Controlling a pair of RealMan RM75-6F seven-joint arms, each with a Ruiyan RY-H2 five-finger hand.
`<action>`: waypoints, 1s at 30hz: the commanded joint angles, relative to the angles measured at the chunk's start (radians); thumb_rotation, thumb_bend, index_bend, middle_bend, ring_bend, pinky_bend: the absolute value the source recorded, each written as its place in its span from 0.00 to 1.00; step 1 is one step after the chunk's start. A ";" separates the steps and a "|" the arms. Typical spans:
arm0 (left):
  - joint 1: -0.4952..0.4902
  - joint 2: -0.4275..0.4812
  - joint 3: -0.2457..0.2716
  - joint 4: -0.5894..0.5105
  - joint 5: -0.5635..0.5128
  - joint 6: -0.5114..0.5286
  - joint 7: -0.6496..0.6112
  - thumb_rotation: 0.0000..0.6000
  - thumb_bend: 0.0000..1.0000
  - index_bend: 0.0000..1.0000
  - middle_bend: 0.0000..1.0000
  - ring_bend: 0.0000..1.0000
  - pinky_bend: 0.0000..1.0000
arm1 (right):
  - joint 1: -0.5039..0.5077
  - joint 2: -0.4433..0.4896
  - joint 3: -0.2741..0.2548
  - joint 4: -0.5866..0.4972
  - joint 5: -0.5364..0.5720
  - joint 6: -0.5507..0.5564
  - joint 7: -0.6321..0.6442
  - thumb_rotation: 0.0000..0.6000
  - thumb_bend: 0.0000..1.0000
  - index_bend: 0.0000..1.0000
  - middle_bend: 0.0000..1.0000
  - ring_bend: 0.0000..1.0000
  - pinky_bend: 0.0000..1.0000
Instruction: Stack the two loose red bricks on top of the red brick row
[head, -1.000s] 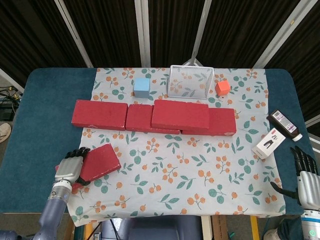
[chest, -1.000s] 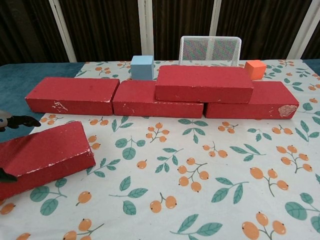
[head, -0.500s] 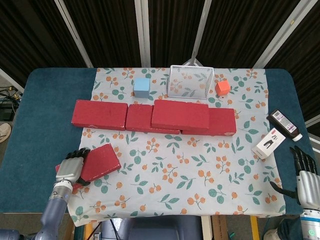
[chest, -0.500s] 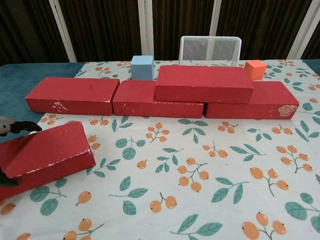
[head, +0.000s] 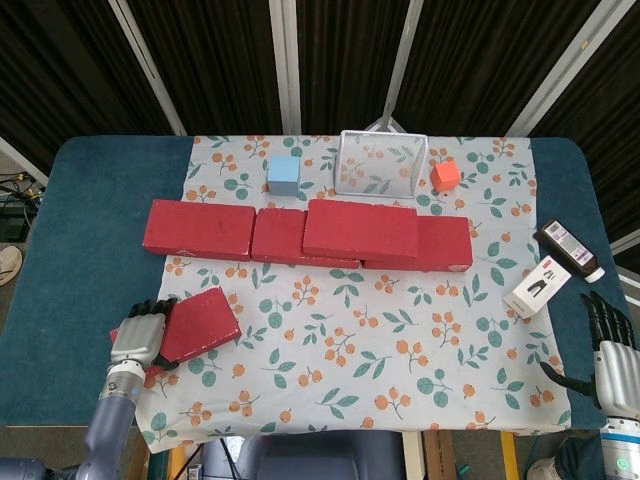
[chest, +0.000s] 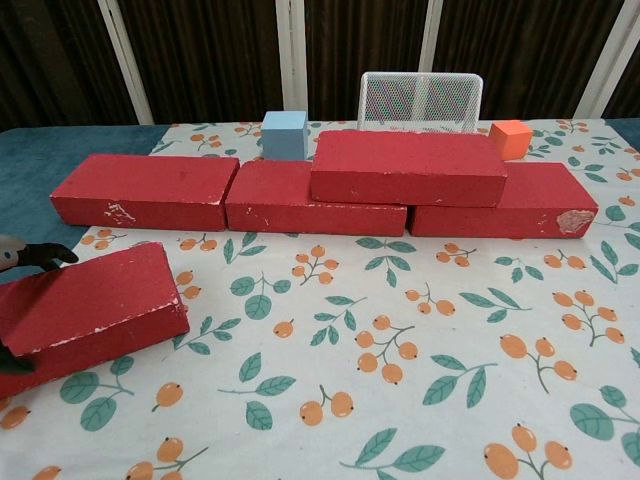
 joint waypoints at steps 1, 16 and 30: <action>-0.003 -0.002 -0.002 0.002 -0.006 0.001 0.008 1.00 0.00 0.00 0.11 0.00 0.03 | 0.000 0.000 0.000 0.000 -0.001 0.001 -0.002 1.00 0.06 0.00 0.02 0.00 0.00; 0.012 -0.044 0.014 0.050 0.073 0.069 0.050 1.00 0.11 0.28 0.35 0.18 0.28 | 0.003 -0.005 -0.001 -0.001 -0.006 -0.010 -0.008 1.00 0.06 0.00 0.02 0.00 0.00; -0.025 0.103 -0.104 -0.028 0.056 -0.049 -0.007 1.00 0.12 0.30 0.39 0.26 0.31 | 0.000 -0.008 0.004 0.003 -0.001 -0.007 -0.011 1.00 0.05 0.00 0.02 0.00 0.00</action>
